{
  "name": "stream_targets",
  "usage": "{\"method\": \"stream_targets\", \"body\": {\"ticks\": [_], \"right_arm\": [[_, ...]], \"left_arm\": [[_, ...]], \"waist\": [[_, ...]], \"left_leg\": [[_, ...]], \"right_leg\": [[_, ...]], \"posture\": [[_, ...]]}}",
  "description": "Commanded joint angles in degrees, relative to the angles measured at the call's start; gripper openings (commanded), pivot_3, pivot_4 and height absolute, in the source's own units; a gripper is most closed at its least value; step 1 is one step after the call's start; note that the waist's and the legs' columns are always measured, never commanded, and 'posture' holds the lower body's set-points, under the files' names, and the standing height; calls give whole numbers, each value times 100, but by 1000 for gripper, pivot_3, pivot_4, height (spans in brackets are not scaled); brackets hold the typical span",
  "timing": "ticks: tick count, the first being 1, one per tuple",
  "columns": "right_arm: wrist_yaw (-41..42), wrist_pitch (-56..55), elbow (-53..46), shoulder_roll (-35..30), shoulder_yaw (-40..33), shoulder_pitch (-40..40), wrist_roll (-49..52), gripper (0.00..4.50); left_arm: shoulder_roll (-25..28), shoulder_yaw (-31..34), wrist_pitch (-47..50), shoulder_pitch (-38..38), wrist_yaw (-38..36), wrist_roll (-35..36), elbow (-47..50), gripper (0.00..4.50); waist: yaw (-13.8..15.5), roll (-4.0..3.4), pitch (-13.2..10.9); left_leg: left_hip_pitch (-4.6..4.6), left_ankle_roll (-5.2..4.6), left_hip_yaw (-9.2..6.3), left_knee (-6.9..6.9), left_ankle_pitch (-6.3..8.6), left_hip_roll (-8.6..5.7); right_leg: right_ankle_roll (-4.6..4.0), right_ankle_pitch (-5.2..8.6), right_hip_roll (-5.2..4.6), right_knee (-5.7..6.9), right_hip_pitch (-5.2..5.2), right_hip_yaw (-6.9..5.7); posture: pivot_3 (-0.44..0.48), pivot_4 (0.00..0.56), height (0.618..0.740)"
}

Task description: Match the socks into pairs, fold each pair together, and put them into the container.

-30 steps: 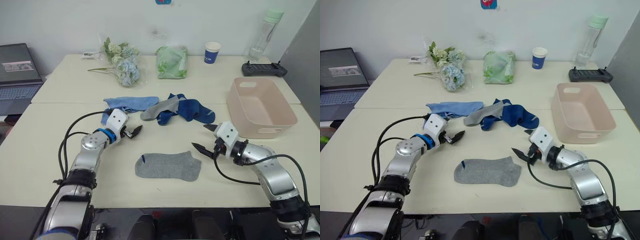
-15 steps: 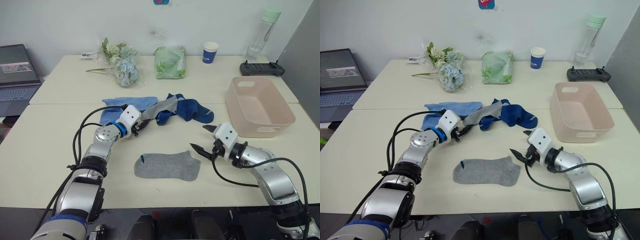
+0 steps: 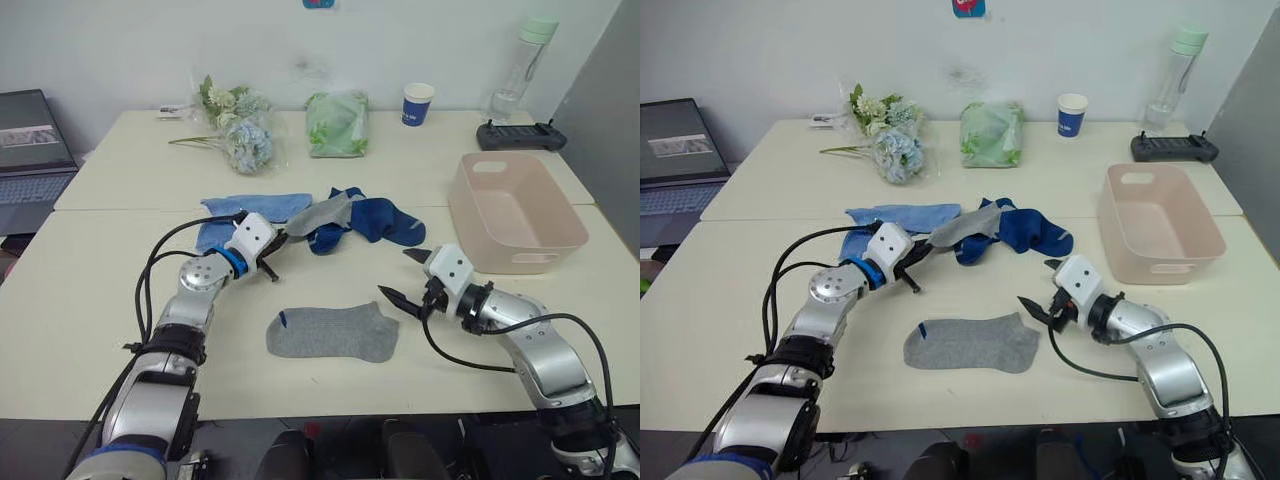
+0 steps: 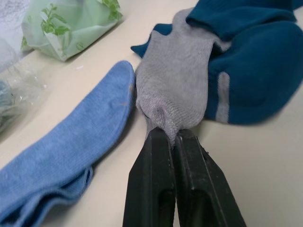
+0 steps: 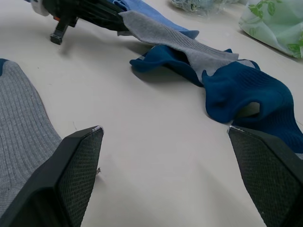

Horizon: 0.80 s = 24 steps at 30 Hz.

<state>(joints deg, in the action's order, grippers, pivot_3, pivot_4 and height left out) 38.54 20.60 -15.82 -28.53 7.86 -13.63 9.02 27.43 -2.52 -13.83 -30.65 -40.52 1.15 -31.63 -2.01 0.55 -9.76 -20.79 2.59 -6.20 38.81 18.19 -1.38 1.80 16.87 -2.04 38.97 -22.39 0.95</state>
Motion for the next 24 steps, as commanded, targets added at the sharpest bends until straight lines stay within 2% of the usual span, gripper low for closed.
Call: {"method": "stream_targets", "body": {"ticks": [1, 6, 11, 18, 24], "right_arm": [[28, -95, -122, 5, -73, -107, 47, 4500], [112, -150, -82, -5, -5, -115, 45, 4500], [197, -250, 29, 20, 79, -211, -14, 4500], [326, -547, 243, 34, 315, -452, -224, 4500], [144, -1380, 1007, 227, 946, -1086, -1112, 4500]], "left_arm": [[300, 192, 525, 582, -275, 384, 1516, 28], [770, 503, 1673, 1836, -457, 950, 3615, 28], [1083, 825, 2674, 2579, -553, 1627, 5045, 28], [1392, 917, 3172, 2663, -681, 1891, 5592, 28], [1565, 875, 3505, 2680, -933, 2193, 5913, 28]], "waist": [[20, 0, 0], [31, 0, 0], [39, -1, 0], [36, -1, -1], [23, -2, -1]], "left_leg": [[-1, 0, -4, 0, 0, 0], [-1, -1, -8, 1, 0, 1], [-1, -12, -10, 0, 7, 1], [3, -21, -7, 0, 11, 1], [3, -20, -4, -1, 10, 2]], "right_leg": [[0, 0, -2, 0, 1, 1], [-1, 0, -3, 1, 6, 1], [-1, 0, -4, 1, 8, -3], [-1, -1, -2, 1, 11, -2], [-1, -1, -1, -2, 10, -1]], "posture": [[0, 150, 740], [0, 150, 740], [0, 150, 740], [0, 150, 740], [0, 150, 740]]}}
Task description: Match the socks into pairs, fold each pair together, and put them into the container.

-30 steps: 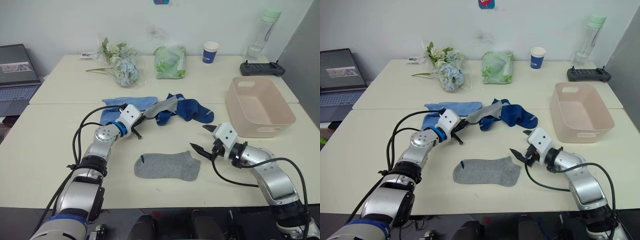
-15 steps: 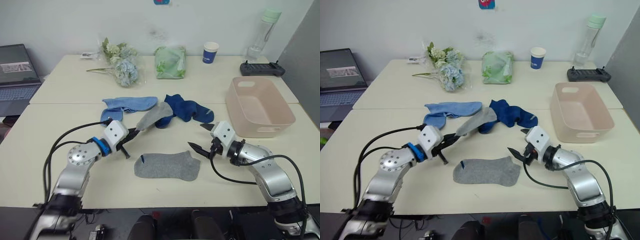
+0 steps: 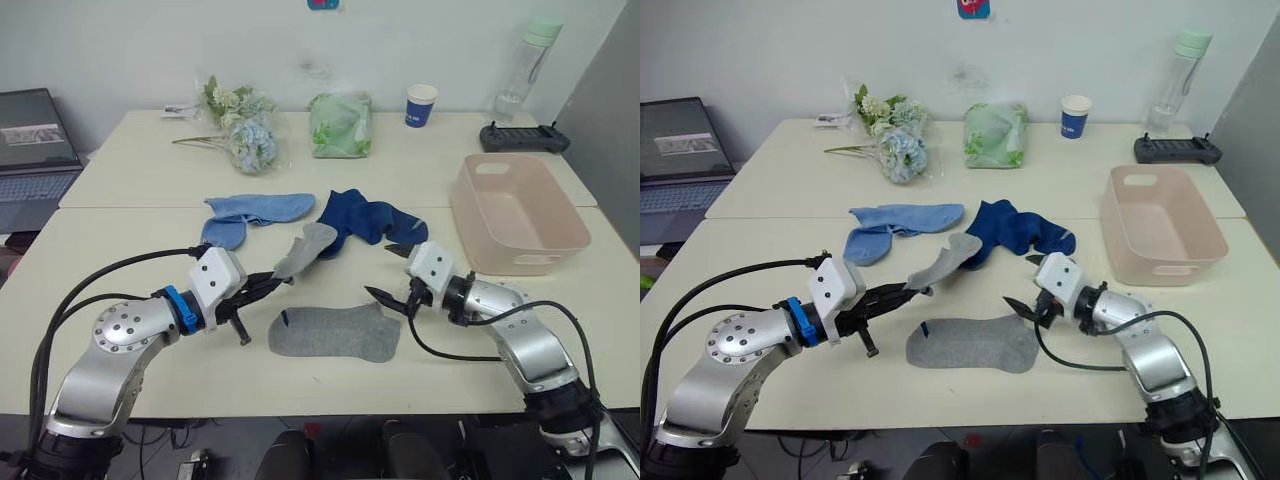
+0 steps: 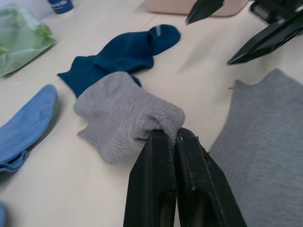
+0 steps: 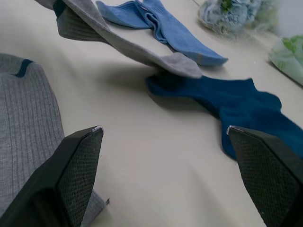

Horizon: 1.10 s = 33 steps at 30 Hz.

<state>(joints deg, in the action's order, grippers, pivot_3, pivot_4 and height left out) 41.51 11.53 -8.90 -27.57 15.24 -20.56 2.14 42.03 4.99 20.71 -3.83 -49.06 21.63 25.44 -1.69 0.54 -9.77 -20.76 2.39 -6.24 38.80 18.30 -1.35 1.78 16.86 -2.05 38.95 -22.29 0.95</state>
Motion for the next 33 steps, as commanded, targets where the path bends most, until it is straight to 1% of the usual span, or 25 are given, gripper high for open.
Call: {"method": "stream_targets", "body": {"ticks": [1, 5, 6, 9, 12, 15, 19, 23, 25, 26, 30, 33], "right_arm": [[-291, -703, 639, 237, 363, -667, -699, 4500], [-631, -1326, 1577, 578, 651, -1363, -1290, 4500], [-714, -1504, 1859, 684, 724, -1561, -1405, 4500], [-893, -2226, 2862, 943, 1070, -2154, -1874, 4500], [-1075, -2869, 3636, 1055, 1278, -2527, -2227, 4500], [-1136, -3318, 3973, 1098, 1269, -2658, -2270, 3941], [-1105, -3592, 4107, 1101, 1170, -2677, -2255, 2614], [-982, -3753, 4091, 1017, 1112, -2594, -2198, 1083], [-915, -3782, 4037, 969, 1077, -2544, -2150, 450], [-903, -3802, 4005, 942, 1062, -2517, -2142, 18], [-915, -3872, 3756, 780, 943, -2362, -2122, 18], [-742, -3766, 3292, 592, 833, -2128, -2029, 18]], "left_arm": [[123, 131, 46, -13, -104, 140, 154, 28], [156, 150, 35, -40, -137, 132, 73, 28], [148, 150, 40, -51, -123, 125, 67, 28], [116, 173, 66, 11, -92, 162, 145, 28], [131, 214, 76, 101, -72, 165, 220, 28], [131, 259, 63, 181, -9, 111, 235, 0], [141, 306, 37, 322, 1, 124, 292, 0], [125, 304, 16, 385, 42, 81, 327, 0], [124, 304, 16, 397, 41, 87, 340, 0], [127, 304, 15, 403, 37, 91, 352, 0], [176, 258, 1, 310, -30, 84, 316, 0], [199, 206, 50, 178, -106, 152, 372, 0]], "waist": [[-17, -1, -1], [-19, -1, -1], [-19, -1, -1], [-22, -1, -1], [-25, -1, -1], [-7, -1, -1], [-20, -1, -1], [-20, -2, -1], [-20, -2, -1], [-20, -2, -1], [-12, -2, -1], [-14, -2, -1]], "left_leg": [[2, 0, 2, 0, 0, 0], [6, 4, 4, -1, -2, 3], [6, 19, 3, -1, -11, 5], [2, 23, 8, -2, -13, 4], [2, 24, 13, -2, -13, 4], [-3, 24, 8, -2, -13, 4], [-1, 24, 9, -2, -13, 4], [-1, 23, 5, -2, -13, 5], [0, 23, 6, -2, -13, 5], [0, 23, 6, -2, -13, 5], [-1, 23, 6, -2, -13, 5], [-2, 23, 7, -2, -12, 5]], "right_leg": [[0, 0, 1, 2, 0, 1], [-5, -3, 8, 5, -2, -1], [-5, -3, 9, 2, -2, -1], [-5, -3, 8, -1, -5, 0], [-5, -3, 8, -3, -8, 1], [-5, -3, 6, -5, -9, 3], [-6, -3, 5, -2, -9, 6], [-6, -3, 6, 1, -9, 5], [-6, -3, 6, 2, -9, 5], [-6, -3, 6, 2, -8, 5], [-6, -3, 6, 1, -8, 5], [-6, -3, 6, 0, -8, 5]], "posture": [[0, 150, 740], [0, 150, 740], [0, 150, 740], [0, 150, 740], [0, 150, 740], [0, 150, 740], [0, 150, 740], [0, 150, 740], [0, 150, 740], [0, 150, 740], [0, 150, 740], [0, 150, 740]]}}
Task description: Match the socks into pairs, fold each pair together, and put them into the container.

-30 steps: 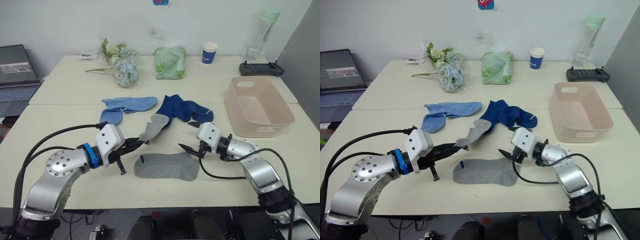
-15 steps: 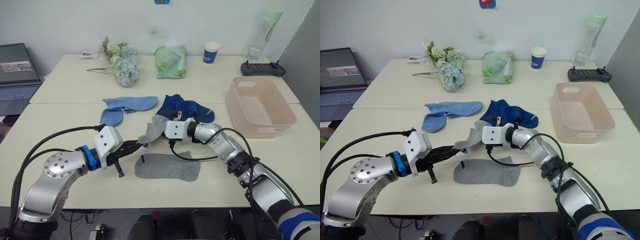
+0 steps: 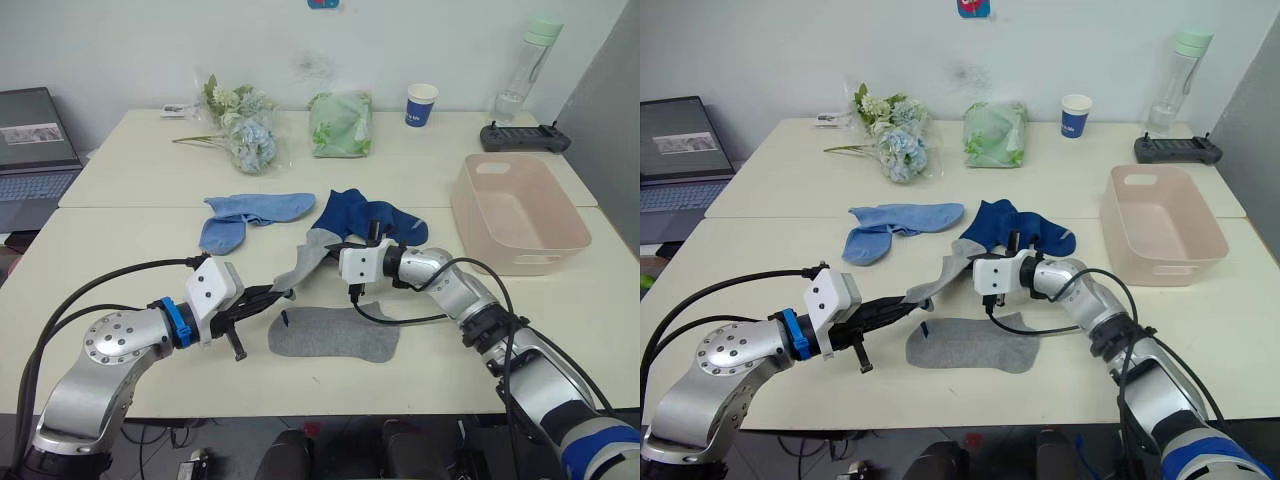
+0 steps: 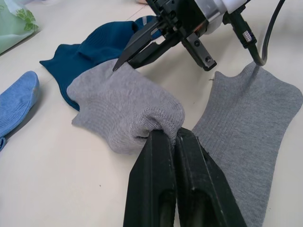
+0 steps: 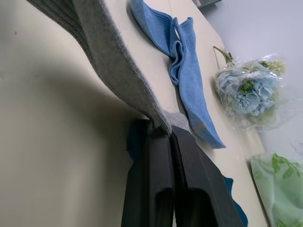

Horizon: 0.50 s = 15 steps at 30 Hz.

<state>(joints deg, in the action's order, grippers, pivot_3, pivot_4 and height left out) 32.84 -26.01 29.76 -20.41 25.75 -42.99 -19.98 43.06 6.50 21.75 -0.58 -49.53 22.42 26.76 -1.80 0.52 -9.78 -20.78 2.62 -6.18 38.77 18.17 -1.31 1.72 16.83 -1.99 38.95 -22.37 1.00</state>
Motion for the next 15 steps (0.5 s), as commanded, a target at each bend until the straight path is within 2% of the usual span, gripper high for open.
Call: {"method": "stream_targets", "body": {"ticks": [1, 7, 12, 15], "right_arm": [[176, 41, -773, -215, -250, 205, 191, 18], [469, 674, -2475, -1057, -631, 1092, 124, 18], [1228, 1916, -4475, -1665, -837, 2404, 302, 18], [1610, 2694, -5249, -1908, -927, 2949, 379, 18]], "left_arm": [[105, 42, -34, -188, -86, 104, 265, 0], [298, -167, -192, -354, -469, 7, 249, 0], [351, -478, -618, -121, -748, -263, 86, 0], [363, -580, -750, 7, -807, -349, 98, 0]], "waist": [[1, 0, 0], [15, 0, 0], [21, -2, -1], [1, -2, -1]], "left_leg": [[0, 0, 1, 0, 0, 0], [-2, -4, 1, 0, 2, -1], [-1, -13, -6, -5, 7, 3], [0, -24, 2, -1, 13, 2]], "right_leg": [[0, 0, 0, 0, 0, 1], [0, 0, -1, -2, 3, 0], [0, 2, 1, -3, 4, -4], [0, 2, 1, -2, 6, 3]], "posture": [[0, 150, 740], [0, 150, 740], [0, 150, 740], [0, 150, 740]]}}
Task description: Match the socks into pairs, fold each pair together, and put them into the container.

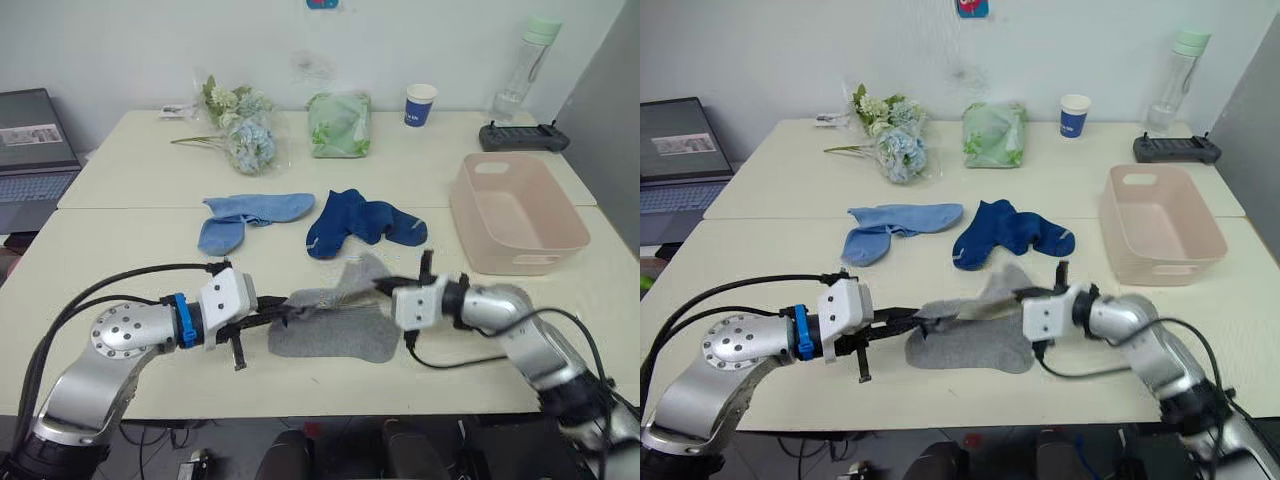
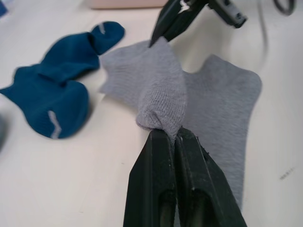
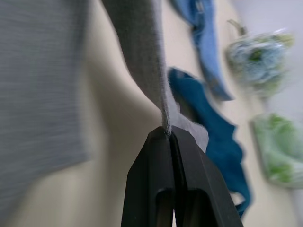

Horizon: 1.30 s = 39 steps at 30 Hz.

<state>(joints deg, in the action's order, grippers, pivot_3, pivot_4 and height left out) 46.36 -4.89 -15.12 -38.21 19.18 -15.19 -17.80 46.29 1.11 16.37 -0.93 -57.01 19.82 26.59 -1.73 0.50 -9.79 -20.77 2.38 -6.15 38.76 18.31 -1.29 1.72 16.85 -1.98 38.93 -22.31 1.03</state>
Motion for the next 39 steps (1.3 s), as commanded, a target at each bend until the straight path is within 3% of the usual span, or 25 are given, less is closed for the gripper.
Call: {"method": "stream_targets", "body": {"ticks": [1, 2, 5, 10, 14, 17, 20, 22, 26, 31, 35, 39], "right_arm": [[362, 827, -1003, -175, -302, 329, 256, 18], [429, 1162, -1276, -144, -358, 508, 448, 18], [726, 1804, -1688, -198, -410, 715, 815, 951], [1436, 3146, -1952, -413, -1124, 656, 2378, 2715], [1557, 4499, -1644, -262, -1702, 74, 3729, 4106], [1094, 4735, -868, 185, -1703, -618, 3824, 4106], [725, 4756, -285, 526, -1508, -1118, 3682, 4158], [660, 4658, 97, 633, -1240, -1383, 3510, 4158], [604, 4648, 984, 766, -701, -1688, 3191, 4158], [581, 4881, 1372, 987, -631, -1758, 3291, 4158], [719, 4816, 1429, 855, -449, -1722, 3191, 4158], [702, 4776, 1533, 812, -505, -1768, 3198, 3198]], "left_arm": [[56, -78, -277, 56, -79, -145, 93, 0], [47, -122, -301, 61, -91, -159, 91, 0], [-9, -215, -287, 52, -103, -143, 115, 0], [26, -367, -42, 6, -193, -2, 262, 0], [139, -445, 267, 2, -320, 111, 377, 0], [123, -521, 316, -51, -308, 64, 355, 0], [114, -592, 408, -76, -300, 91, 371, 634], [123, -587, 495, -61, -253, 93, 428, 1240], [380, 107, 1291, 127, -176, 650, 550, 2562], [11, 1066, 1970, 367, 347, 1395, 207, 4073], [-216, 964, 1595, 784, 448, 1062, 91, 4073], [-427, 526, 1223, 888, 579, 686, 117, 4103]], "waist": [[-1, 0, 0], [9, 1, 0], [10, 1, 0], [12, 2, -1], [-1, 3, -2], [-19, 3, -3], [3, 4, -3], [3, 2, -4], [8, 3, -3], [0, -5, -8], [-1, -3, -8], [21, -4, -8]], "left_leg": [[2, -1, 1, 1, 0, 0], [2, -1, -3, 1, 0, -1], [3, -1, -12, 0, 0, -1], [3, -2, -9, 1, 0, -3], [5, -2, -10, 0, 0, -1], [11, -3, -7, -1, 0, 3], [6, -3, -11, -2, 0, 1], [0, -2, -9, -2, 0, 0], [-4, -2, -9, -1, -1, -2], [-2, -2, -10, -2, -1, 0], [-1, -2, -7, 0, 0, -1], [-2, -1, -11, 0, -1, -2]], "right_leg": [[0, -1, 0, 1, 2, 0], [0, -1, 0, 1, 4, -2], [0, 0, 1, 2, 8, -9], [0, 0, 0, -2, 9, -7], [-1, -1, 0, -1, 10, -7], [-3, -2, 4, 2, 11, -6], [-4, -2, 3, 0, 7, -10], [-3, -2, 2, -4, 3, -8], [-3, -2, -2, -9, 1, -9], [-3, -2, -1, 1, -3, -8], [-3, -2, -4, -3, -1, -6], [-4, -2, -5, -3, 0, -10]], "posture": [[0, 150, 740], [0, 150, 740], [0, 150, 740], [0, 150, 740], [0, 150, 740], [0, 150, 740], [0, 150, 740], [0, 150, 740], [0, 150, 740], [0, 150, 740], [0, 150, 740], [0, 150, 740]]}}
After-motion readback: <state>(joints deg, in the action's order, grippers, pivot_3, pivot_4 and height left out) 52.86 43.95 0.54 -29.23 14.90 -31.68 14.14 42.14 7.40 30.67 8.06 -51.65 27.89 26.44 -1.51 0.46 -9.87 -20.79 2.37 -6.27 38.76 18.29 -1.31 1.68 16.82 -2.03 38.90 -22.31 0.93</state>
